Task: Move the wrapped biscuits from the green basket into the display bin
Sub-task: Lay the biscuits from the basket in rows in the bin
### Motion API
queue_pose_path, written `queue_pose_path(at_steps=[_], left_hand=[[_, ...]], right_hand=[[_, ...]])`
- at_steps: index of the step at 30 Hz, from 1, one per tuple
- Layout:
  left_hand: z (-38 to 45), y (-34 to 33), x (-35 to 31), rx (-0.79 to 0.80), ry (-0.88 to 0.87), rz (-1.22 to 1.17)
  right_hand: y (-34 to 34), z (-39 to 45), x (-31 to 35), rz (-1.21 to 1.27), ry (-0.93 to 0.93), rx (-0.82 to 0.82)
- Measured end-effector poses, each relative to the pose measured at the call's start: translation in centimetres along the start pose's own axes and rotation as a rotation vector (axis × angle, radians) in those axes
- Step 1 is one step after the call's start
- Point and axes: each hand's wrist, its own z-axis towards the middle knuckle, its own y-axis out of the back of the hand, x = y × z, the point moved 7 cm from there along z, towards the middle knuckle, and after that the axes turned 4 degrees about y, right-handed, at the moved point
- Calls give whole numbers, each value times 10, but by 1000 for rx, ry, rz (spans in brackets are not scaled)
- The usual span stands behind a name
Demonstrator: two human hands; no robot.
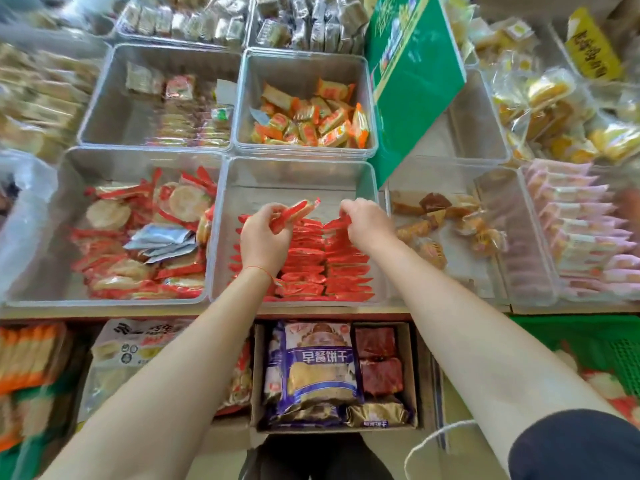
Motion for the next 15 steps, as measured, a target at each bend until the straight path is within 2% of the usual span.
queue_pose_path(at_steps=[4,8,9,11,13,15], left_hand=[[15,-10,-4,-13,-39,19],[27,-23,-14,16,-110,29],[30,-27,-17,21,-132,56],[38,-36,-19,18,-177,129],[44,-48,-21,33,-218,194],[46,-62,-27,84,-242,228]], right_hand=[[-17,3,5,-270,40,144],[-29,13,6,-323,32,255],[-27,16,7,-264,26,218],[-10,20,4,-49,6,31],[7,21,4,125,69,-140],[12,22,9,157,172,-162]])
